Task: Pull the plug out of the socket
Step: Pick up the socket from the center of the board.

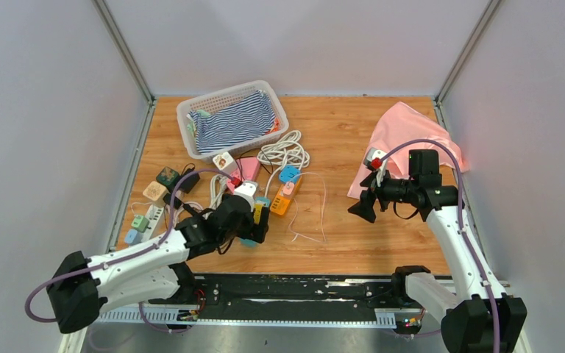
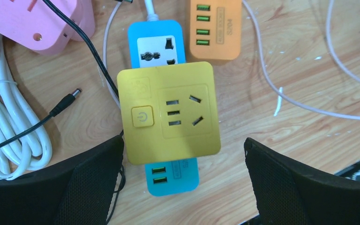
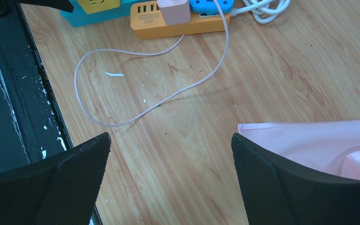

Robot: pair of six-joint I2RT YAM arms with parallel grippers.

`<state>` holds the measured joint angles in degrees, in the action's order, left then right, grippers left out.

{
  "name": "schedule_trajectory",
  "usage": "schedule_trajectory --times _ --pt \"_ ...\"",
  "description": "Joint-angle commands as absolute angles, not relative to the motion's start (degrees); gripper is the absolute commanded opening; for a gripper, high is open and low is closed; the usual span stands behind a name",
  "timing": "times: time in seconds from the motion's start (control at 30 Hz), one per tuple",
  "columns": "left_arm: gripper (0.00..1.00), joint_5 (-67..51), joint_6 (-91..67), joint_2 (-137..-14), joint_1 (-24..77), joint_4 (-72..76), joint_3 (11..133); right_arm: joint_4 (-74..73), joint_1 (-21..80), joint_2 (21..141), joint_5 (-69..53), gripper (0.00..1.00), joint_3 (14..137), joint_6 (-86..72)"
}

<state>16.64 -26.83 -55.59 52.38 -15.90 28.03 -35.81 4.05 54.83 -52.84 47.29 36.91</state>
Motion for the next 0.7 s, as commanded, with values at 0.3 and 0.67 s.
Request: schedule_trajectory --times 0.3,0.67 --pt "1.0 12.18 -31.74 -33.45 52.73 -14.39 16.39 -37.44 5.15 54.46 -54.23 1.0 46.5 37.7" --pt "0.92 14.42 -35.92 -33.94 52.73 -8.26 9.63 -37.44 5.13 54.67 -53.88 1.0 46.49 37.8"
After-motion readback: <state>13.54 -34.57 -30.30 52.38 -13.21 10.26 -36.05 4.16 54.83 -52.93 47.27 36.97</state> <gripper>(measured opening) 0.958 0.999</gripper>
